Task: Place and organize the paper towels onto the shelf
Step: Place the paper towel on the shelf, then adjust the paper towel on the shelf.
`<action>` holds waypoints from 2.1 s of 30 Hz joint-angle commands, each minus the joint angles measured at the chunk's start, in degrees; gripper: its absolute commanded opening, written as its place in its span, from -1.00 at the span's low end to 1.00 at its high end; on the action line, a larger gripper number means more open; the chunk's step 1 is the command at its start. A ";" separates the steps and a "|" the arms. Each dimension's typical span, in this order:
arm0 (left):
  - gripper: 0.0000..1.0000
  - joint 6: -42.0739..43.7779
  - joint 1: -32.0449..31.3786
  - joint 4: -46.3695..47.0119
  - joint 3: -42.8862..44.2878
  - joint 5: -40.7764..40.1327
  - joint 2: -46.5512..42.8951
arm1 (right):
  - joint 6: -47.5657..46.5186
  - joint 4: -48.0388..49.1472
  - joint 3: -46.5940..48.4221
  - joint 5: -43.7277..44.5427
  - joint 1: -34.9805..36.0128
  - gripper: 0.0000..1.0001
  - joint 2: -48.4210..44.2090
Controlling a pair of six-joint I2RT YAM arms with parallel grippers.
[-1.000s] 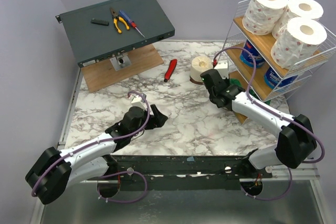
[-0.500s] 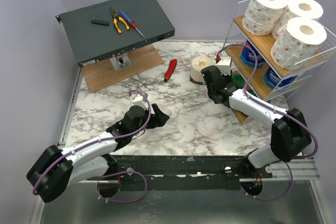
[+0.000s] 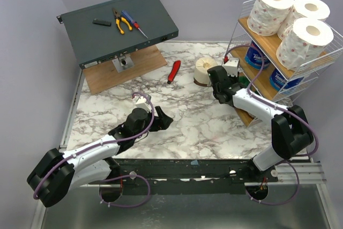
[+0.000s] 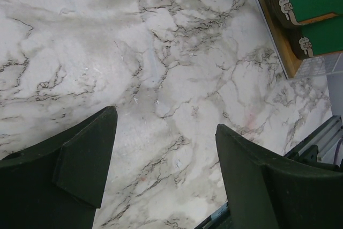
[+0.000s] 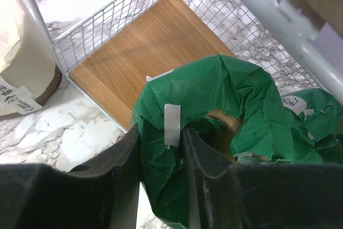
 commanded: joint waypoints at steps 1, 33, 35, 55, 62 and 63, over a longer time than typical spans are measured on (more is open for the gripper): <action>0.53 0.80 0.27 1.27 0.85 1.14 -0.30 | 0.69 0.63 -0.60 4.27 -1.31 -0.44 0.62; 0.54 -0.02 0.27 2.46 -0.34 1.60 -1.13 | -0.17 -5.63 1.32 -5.62 0.86 0.18 -8.98; 0.54 -0.15 0.31 2.50 -0.35 1.58 -1.12 | -0.19 -6.35 1.85 -4.76 2.02 0.20 -9.80; 0.53 -1.03 0.27 0.85 -0.33 0.74 -1.58 | 9.40 -6.72 -0.02 1.64 10.40 -0.99 3.14; 0.53 -1.05 0.26 0.96 -0.59 0.48 -1.55 | 13.18 -7.96 -2.76 -0.73 2.94 -0.99 4.06; 0.53 -1.05 0.26 1.08 -0.45 0.67 -1.20 | 13.41 -7.90 -3.23 -1.01 2.22 -0.99 4.17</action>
